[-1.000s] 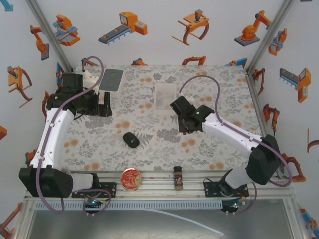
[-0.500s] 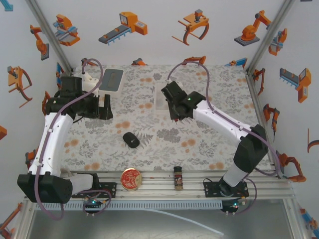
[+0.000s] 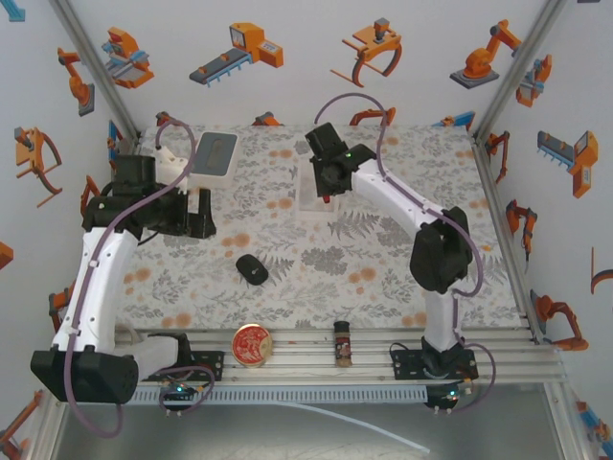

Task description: Put the screwdriver in the bin

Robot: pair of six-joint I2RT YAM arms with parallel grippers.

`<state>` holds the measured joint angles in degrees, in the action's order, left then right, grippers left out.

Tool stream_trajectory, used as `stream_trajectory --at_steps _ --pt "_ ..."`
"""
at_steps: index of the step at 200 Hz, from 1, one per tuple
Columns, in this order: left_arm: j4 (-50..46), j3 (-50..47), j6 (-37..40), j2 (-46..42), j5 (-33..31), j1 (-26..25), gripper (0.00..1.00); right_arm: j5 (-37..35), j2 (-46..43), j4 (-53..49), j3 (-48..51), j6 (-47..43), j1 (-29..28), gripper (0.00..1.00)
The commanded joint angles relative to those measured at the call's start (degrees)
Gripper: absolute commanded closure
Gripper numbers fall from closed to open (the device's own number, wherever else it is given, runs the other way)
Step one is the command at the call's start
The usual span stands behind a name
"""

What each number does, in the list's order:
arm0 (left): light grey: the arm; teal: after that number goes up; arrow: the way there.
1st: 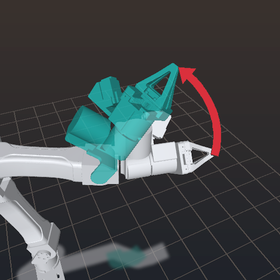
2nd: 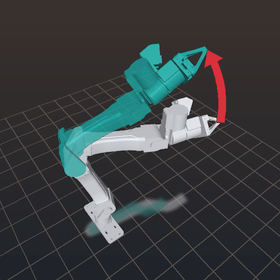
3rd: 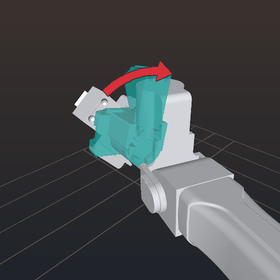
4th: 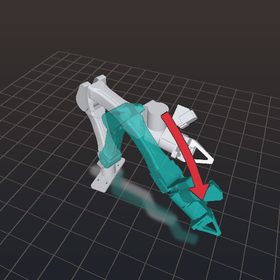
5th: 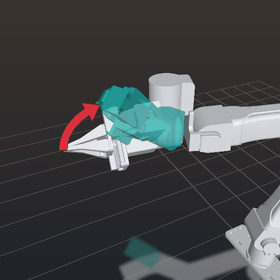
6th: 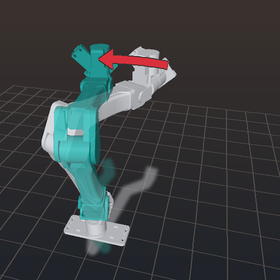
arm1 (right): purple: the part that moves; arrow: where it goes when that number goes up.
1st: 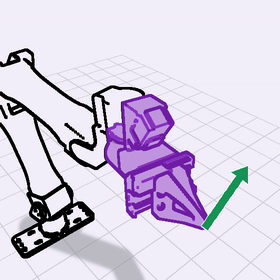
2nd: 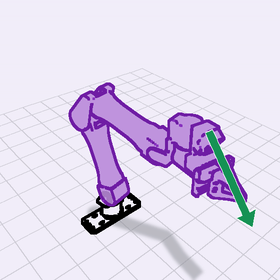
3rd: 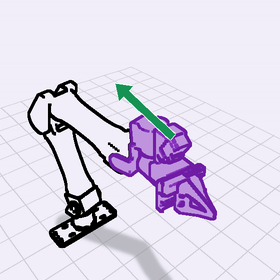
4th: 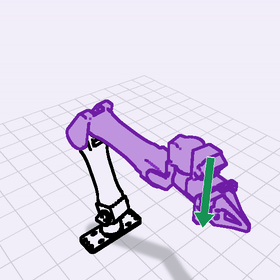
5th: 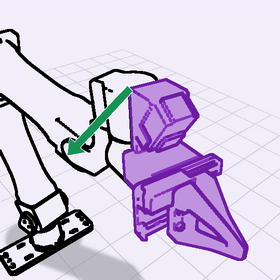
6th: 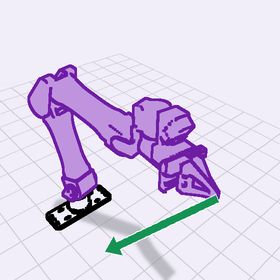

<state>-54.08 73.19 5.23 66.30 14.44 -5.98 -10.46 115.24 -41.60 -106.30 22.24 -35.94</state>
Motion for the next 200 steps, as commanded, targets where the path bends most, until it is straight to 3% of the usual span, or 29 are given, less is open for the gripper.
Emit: stream_trajectory --at_steps 1,79,200 --pt "-1.3 -0.8 1.2 -1.2 0.2 -0.4 0.03 1.8 2.9 0.8 -4.0 -1.4 0.7 0.80" --pt "-1.2 -1.2 0.8 -1.9 0.7 -0.3 0.03 3.3 12.3 1.7 -11.1 -0.2 1.3 0.80" --pt "-0.9 -1.4 0.6 -1.5 1.3 -0.3 0.03 5.4 18.8 4.1 -11.2 2.0 2.5 0.80"
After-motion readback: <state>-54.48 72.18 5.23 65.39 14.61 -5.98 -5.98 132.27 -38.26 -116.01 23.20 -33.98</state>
